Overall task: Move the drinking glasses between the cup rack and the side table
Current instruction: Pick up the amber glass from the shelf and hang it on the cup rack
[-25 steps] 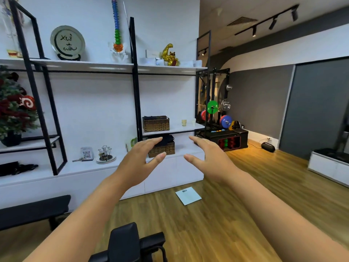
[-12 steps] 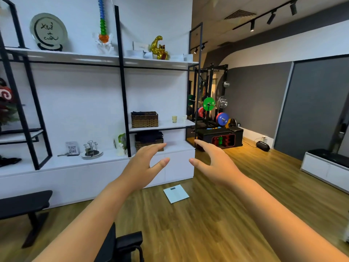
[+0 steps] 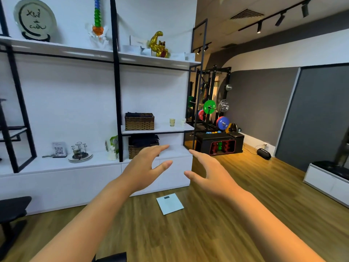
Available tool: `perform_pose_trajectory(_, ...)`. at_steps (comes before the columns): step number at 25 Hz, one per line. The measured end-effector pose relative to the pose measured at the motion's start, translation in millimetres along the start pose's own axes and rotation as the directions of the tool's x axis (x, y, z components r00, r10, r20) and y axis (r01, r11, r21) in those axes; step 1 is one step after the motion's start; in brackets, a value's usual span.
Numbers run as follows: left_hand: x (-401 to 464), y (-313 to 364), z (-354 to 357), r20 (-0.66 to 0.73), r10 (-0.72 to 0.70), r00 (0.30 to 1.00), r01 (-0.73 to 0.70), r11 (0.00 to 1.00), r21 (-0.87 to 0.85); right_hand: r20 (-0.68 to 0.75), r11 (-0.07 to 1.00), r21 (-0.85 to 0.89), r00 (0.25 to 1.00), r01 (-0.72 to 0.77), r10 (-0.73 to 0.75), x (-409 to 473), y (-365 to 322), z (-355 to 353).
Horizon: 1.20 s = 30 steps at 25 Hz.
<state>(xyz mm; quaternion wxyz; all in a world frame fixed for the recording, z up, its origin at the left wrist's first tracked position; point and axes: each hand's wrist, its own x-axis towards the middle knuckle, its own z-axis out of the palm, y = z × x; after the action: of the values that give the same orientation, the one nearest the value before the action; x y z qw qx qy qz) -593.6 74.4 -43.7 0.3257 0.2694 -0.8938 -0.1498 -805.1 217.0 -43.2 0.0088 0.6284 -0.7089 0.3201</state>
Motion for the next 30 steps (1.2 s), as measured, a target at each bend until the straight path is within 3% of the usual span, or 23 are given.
perform_pose_trajectory(13, 185, -90, 84, 0.015, -0.039, 0.999, 0.039, 0.999, -0.016, -0.03, 0.997, 0.045, 0.997, -0.07, 0.071, 181, 151, 24)
perform_pose_trajectory(30, 414, -116, 252, -0.068, -0.184, 0.981, 0.185, 0.983, 0.008, 0.09, 0.989, 0.125, 0.991, 0.085, -0.096, 400, 401, 22)
